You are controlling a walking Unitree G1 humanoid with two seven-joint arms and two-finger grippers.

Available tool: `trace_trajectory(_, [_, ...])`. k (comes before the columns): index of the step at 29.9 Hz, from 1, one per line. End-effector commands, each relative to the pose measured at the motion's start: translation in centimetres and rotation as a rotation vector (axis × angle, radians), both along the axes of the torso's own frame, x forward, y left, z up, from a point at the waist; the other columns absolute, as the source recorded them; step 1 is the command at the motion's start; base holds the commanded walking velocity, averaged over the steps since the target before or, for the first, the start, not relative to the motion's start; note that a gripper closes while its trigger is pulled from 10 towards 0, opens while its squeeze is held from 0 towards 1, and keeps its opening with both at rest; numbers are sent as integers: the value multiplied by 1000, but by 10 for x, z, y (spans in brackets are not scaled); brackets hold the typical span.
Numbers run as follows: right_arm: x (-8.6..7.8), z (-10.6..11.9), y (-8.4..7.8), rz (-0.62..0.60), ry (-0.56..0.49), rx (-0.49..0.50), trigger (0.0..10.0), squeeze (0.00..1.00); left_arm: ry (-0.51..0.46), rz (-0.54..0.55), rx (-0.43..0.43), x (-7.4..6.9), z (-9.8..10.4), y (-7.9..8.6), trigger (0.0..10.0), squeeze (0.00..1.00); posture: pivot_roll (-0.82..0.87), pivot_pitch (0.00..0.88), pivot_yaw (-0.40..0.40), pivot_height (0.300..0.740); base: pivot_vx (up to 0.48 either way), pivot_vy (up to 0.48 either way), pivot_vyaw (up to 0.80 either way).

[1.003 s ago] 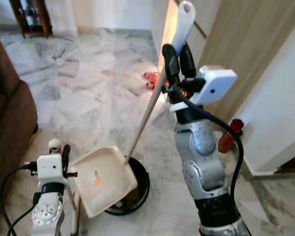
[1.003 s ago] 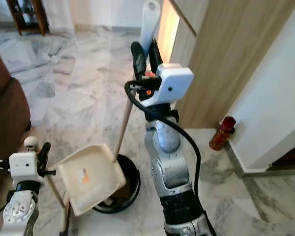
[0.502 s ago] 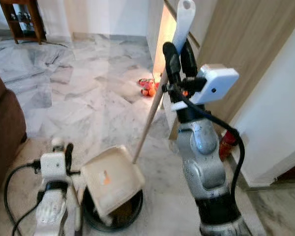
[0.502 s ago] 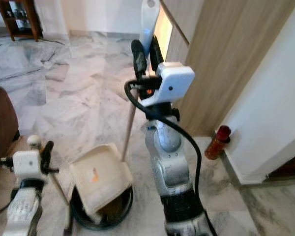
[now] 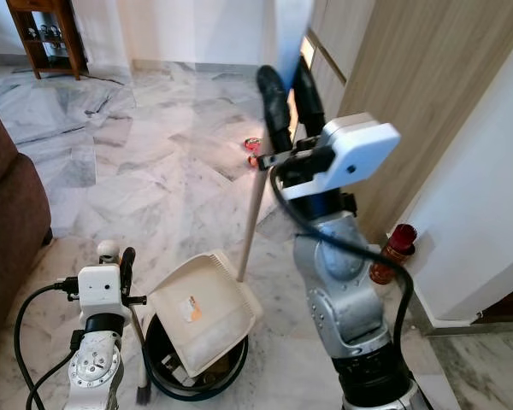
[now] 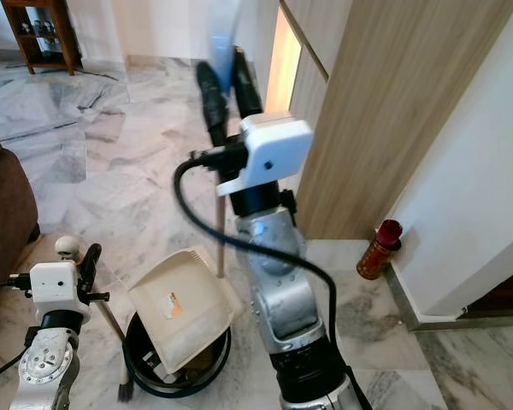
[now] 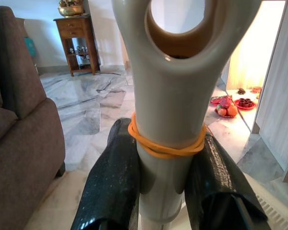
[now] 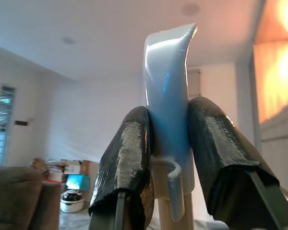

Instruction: Sweep floor

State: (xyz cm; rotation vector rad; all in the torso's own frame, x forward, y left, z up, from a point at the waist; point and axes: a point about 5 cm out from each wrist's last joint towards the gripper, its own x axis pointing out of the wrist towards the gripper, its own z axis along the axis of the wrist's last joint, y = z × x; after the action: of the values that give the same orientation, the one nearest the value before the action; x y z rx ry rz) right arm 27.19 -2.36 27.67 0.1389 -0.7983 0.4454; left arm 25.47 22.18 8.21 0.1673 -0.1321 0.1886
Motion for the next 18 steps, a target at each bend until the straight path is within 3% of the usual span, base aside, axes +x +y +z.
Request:
trace_trajectory(1, [-22, 20, 10, 33, -115, 72, 10000, 0, -39, -23, 7, 1, 6, -4, 10000, 0, 43, 50, -71, 740, 0, 0, 0])
trace_trajectory(13, [-64, 27, 41, 120, -283, 10, 10000, 0, -37, -42, 13, 3, 4, -8, 10000, 0, 36, 62, -67, 740, 0, 0, 0])
trace_trajectory(18, [-84, 28, 52, 141, -426, -67, 10000, 0, -41, -52, 18, 4, 5, -11, 10000, 0, 35, 67, -65, 740, 0, 0, 0])
